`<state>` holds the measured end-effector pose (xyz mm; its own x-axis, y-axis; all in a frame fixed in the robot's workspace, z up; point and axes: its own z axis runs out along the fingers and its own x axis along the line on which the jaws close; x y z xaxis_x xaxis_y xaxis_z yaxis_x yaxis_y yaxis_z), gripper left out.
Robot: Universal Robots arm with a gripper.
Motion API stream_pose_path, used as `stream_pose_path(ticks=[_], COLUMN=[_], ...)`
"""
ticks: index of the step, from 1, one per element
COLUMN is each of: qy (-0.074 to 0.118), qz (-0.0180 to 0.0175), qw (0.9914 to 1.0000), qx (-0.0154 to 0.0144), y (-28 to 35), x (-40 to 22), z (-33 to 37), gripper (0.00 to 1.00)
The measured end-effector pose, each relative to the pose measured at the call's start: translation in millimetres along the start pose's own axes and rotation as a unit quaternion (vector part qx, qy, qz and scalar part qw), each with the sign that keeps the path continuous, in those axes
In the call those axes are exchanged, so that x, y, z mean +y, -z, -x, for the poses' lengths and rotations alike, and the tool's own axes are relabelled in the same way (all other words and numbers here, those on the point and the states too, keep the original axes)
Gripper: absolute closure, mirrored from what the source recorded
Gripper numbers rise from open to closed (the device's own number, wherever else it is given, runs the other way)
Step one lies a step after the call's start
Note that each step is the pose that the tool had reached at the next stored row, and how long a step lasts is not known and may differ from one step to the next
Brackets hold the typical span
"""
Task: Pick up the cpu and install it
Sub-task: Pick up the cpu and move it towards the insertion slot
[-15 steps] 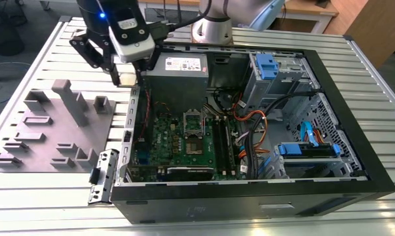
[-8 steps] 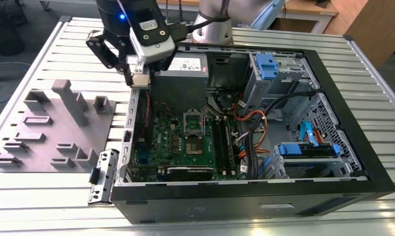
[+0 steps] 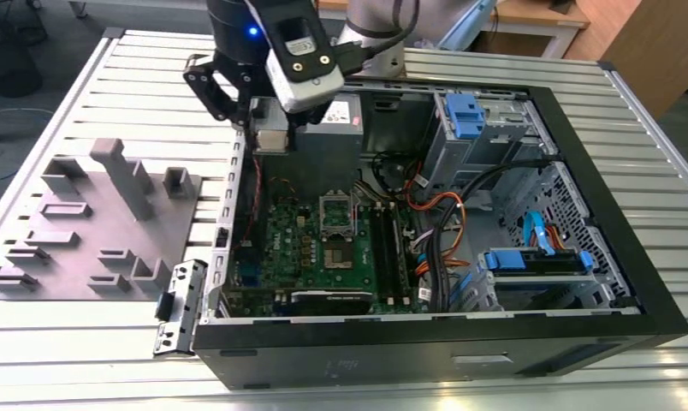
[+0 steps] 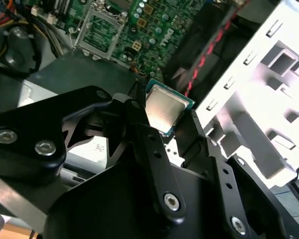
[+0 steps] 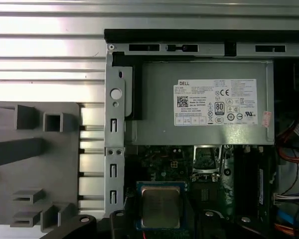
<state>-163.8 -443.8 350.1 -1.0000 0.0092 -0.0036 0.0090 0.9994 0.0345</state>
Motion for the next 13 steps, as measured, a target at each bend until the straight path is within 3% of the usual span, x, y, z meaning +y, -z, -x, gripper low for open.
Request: stream_pose_path(ticks=[13], qy=[0.000], qz=[0.0000], qw=[1.00000], qx=[0.0000], y=[-0.2], x=[0.3], z=[46.9], gripper=[0.53])
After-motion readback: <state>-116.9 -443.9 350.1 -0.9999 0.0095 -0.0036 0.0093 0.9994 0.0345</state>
